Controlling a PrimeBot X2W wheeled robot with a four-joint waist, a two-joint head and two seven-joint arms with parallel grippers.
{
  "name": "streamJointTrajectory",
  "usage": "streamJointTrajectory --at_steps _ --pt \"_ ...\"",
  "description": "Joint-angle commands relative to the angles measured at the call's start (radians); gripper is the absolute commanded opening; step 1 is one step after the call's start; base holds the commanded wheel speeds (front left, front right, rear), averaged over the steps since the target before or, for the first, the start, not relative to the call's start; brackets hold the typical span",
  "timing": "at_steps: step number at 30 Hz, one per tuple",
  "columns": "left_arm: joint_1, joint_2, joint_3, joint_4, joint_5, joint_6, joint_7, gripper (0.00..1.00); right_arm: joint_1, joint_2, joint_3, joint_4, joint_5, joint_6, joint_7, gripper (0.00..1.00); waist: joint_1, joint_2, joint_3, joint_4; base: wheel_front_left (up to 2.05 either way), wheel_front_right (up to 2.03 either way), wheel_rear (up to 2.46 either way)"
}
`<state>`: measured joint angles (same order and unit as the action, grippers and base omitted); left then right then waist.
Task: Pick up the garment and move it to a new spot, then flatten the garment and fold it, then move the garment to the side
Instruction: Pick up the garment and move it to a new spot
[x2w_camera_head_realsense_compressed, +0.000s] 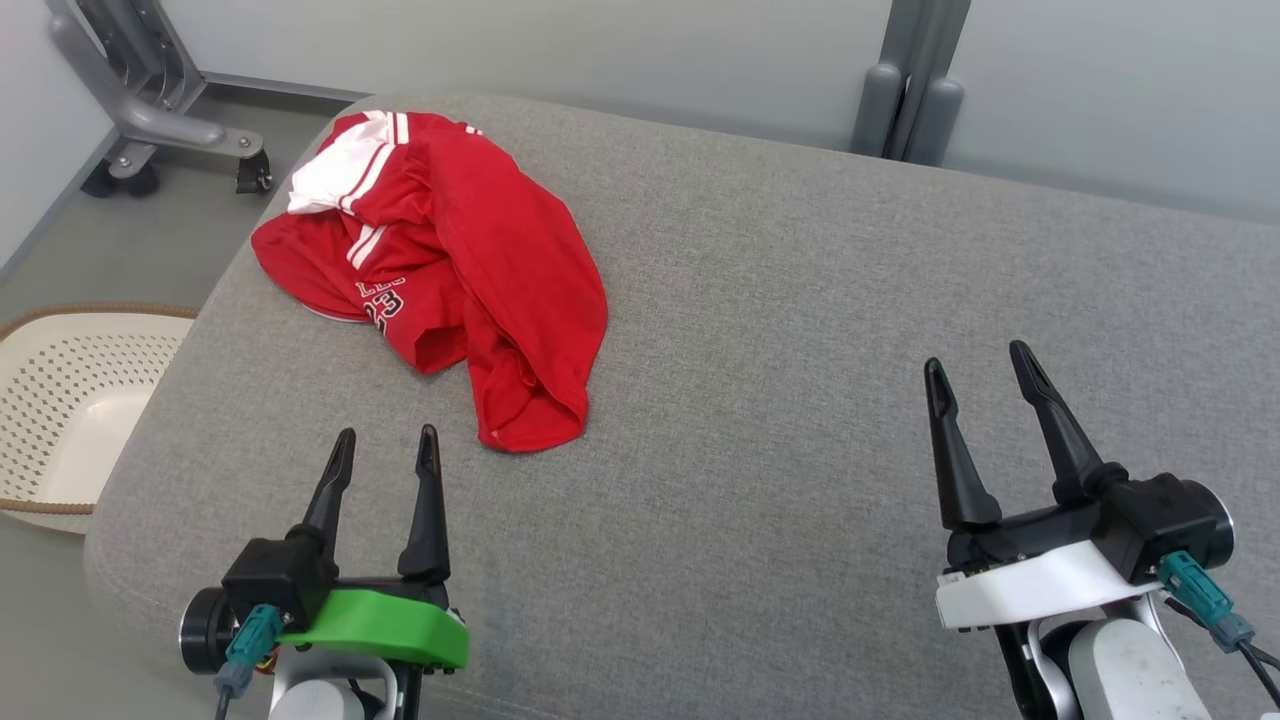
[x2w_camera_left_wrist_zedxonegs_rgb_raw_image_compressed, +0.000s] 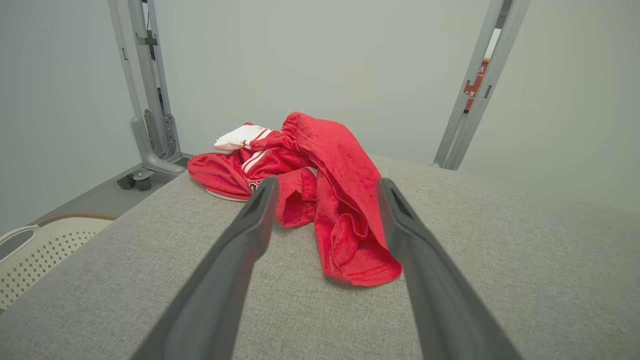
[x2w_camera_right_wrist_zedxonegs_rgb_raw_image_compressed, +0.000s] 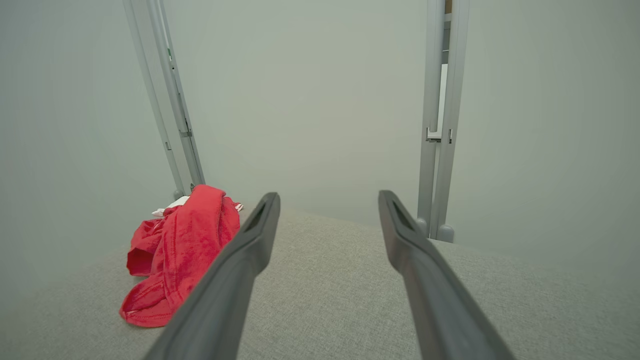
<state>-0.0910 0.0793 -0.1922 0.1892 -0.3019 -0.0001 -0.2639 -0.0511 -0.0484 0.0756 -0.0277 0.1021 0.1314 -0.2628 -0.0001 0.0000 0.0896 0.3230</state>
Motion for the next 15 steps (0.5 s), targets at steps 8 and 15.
streamJointTrajectory --at_steps 8,15 --pt "-0.100 0.006 0.028 0.067 0.034 -0.011 -0.001 1.00 -0.045 -0.004 -0.005 -0.012 -0.048 -0.001 -0.003 1.00 0.0001 0.0000 0.122 -0.020 0.00 0.00 0.00" --pt "-0.321 0.064 0.041 0.147 0.040 -0.048 0.042 1.00 -0.108 -0.004 -0.025 -0.031 -0.102 -0.001 -0.003 1.00 0.0001 0.0000 0.273 -0.057 0.00 0.00 0.00"
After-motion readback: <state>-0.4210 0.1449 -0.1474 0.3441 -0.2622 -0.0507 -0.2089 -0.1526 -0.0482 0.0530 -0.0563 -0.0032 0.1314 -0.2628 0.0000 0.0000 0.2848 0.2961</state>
